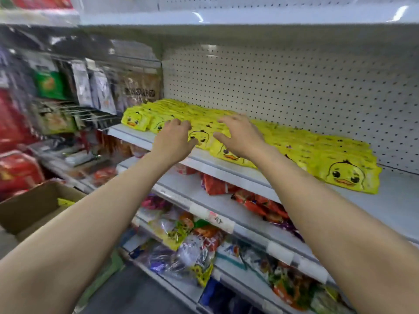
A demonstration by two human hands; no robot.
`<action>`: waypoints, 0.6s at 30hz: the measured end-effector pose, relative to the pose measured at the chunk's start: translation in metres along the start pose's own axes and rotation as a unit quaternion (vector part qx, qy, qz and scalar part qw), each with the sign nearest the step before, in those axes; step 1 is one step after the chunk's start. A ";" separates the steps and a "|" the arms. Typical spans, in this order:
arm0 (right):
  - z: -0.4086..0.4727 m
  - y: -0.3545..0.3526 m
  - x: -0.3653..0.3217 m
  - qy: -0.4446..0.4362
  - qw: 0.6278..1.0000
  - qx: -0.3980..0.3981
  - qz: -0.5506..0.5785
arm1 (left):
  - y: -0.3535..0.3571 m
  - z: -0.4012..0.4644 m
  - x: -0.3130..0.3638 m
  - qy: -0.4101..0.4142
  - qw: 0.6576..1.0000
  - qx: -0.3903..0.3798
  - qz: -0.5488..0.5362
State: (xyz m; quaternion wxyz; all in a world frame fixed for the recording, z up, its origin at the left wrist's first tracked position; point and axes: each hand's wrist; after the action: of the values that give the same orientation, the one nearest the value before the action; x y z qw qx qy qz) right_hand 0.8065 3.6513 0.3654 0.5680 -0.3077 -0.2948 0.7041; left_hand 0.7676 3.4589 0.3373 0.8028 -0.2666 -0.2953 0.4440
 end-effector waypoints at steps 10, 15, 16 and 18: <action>0.011 0.099 -0.218 -0.075 0.989 -0.021 0.129 | -0.097 -0.068 -0.215 -0.038 0.994 0.011 0.097; 0.020 0.142 -0.283 -0.103 0.979 -0.055 0.167 | -0.115 -0.093 -0.292 -0.054 0.992 0.036 0.110; 0.024 0.152 -0.294 -0.112 0.978 -0.063 0.164 | -0.116 -0.097 -0.306 -0.058 0.991 0.041 0.115; 0.033 0.176 -0.315 -0.127 0.975 -0.077 0.166 | -0.113 -0.104 -0.333 -0.063 0.990 0.043 0.121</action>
State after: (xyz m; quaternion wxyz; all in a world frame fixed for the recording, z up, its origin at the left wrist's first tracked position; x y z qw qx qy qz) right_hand 0.7244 3.3083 0.2830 0.3760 -0.3035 -0.3630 0.7967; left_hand 0.7606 3.0991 0.2652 0.7335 -0.2368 -0.2918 0.5664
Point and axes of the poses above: each hand's wrist, its own z-axis towards the middle knuckle, its own y-axis out of the palm, x = y × z, and after that the axes turned 13 degrees about x, right-handed
